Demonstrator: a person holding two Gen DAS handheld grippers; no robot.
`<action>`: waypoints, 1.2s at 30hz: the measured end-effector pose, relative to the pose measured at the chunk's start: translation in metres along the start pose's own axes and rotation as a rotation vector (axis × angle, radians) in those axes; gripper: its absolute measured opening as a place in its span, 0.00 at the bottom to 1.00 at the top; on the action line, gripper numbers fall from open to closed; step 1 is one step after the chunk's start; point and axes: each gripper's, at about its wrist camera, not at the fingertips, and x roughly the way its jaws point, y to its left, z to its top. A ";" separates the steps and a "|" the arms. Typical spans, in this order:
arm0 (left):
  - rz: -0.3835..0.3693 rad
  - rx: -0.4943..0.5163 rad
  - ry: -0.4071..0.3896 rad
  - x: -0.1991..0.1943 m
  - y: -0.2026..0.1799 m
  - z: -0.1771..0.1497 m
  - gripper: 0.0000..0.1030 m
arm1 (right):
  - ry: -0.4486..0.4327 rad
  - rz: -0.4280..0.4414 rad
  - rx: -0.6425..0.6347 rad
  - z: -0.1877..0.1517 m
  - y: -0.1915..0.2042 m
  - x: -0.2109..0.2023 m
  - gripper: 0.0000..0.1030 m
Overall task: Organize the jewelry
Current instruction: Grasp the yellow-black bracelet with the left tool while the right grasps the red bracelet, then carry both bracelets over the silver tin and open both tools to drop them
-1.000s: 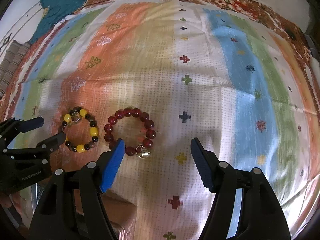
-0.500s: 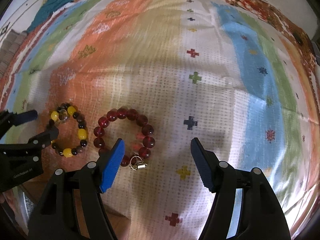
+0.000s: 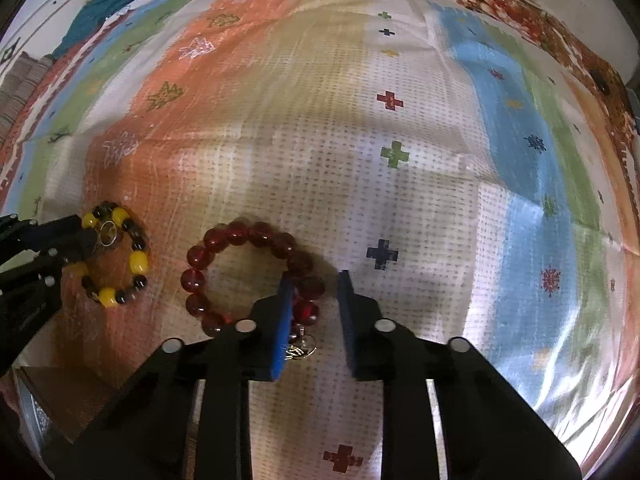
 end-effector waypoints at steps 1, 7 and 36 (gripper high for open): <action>0.001 -0.003 0.001 0.000 -0.001 0.001 0.10 | -0.002 0.003 -0.003 0.000 0.000 0.000 0.16; -0.037 -0.050 0.015 -0.007 0.009 0.005 0.10 | -0.027 -0.007 -0.022 -0.001 0.003 -0.007 0.14; -0.183 -0.021 -0.132 -0.082 -0.017 0.011 0.09 | -0.185 0.075 0.035 0.000 0.001 -0.084 0.14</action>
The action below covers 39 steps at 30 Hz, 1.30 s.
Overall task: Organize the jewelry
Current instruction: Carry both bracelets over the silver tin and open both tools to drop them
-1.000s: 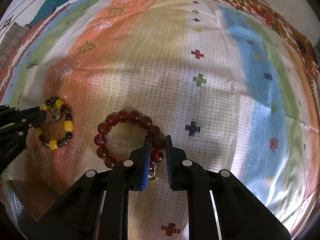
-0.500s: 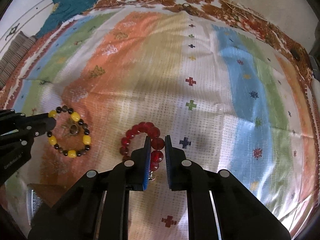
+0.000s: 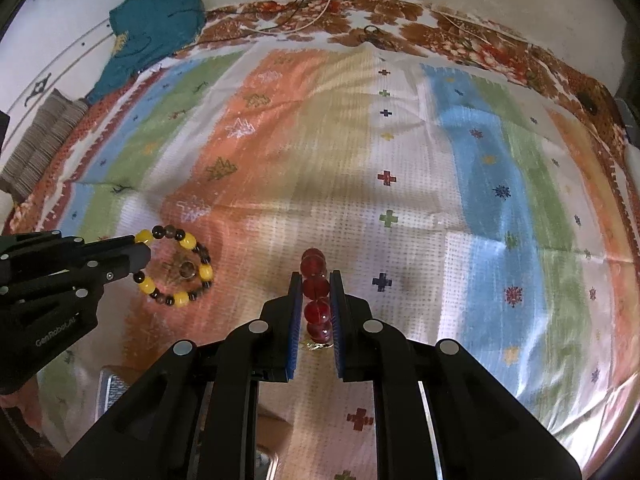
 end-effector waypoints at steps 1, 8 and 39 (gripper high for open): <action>-0.003 0.003 -0.003 -0.002 0.000 0.000 0.09 | -0.003 0.004 0.005 0.000 -0.001 -0.002 0.14; -0.029 -0.011 -0.031 -0.020 0.005 -0.004 0.09 | -0.028 0.040 0.019 -0.004 -0.005 -0.019 0.14; -0.097 0.035 -0.172 -0.110 -0.019 -0.041 0.09 | -0.161 0.128 -0.020 -0.036 0.011 -0.099 0.14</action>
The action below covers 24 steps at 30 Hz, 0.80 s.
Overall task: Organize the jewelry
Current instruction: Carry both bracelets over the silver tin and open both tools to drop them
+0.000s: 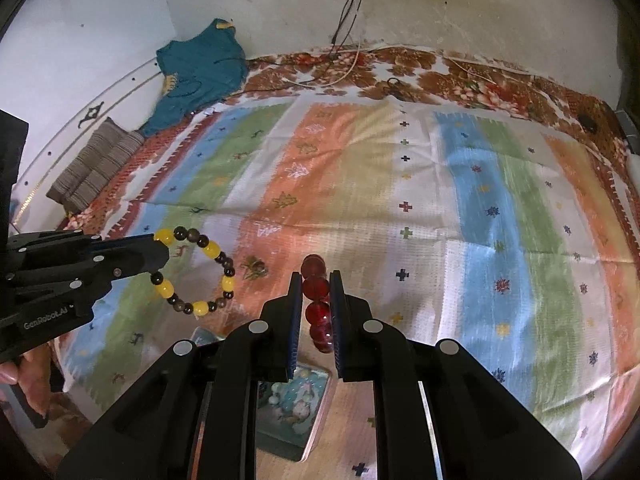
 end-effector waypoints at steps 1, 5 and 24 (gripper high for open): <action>0.000 0.001 -0.004 -0.003 -0.001 -0.001 0.09 | 0.000 0.002 -0.002 -0.001 0.001 -0.001 0.14; -0.013 0.015 -0.013 -0.010 -0.007 -0.007 0.09 | 0.001 0.004 -0.017 -0.007 0.005 -0.007 0.14; -0.026 0.041 -0.022 -0.027 -0.020 -0.034 0.09 | 0.019 0.016 -0.057 -0.038 0.020 -0.029 0.14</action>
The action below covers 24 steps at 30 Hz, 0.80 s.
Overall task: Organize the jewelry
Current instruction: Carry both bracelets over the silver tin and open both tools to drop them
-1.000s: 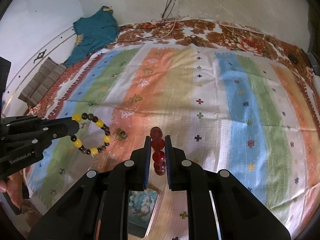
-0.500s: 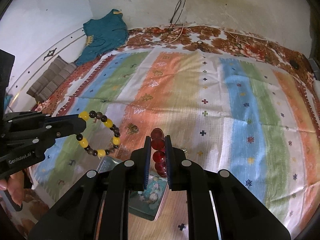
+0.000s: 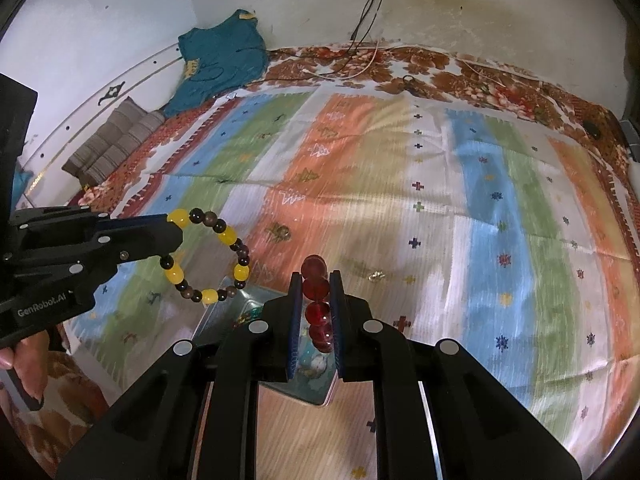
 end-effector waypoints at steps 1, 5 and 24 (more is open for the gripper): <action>-0.002 0.001 0.000 -0.001 -0.001 -0.002 0.09 | 0.001 0.001 0.001 -0.002 0.000 -0.001 0.14; 0.001 0.004 -0.002 -0.005 -0.004 -0.011 0.09 | 0.014 0.015 -0.007 -0.007 0.005 -0.002 0.14; 0.037 -0.008 0.015 -0.008 -0.007 -0.024 0.21 | 0.059 0.009 -0.002 -0.018 0.008 0.001 0.17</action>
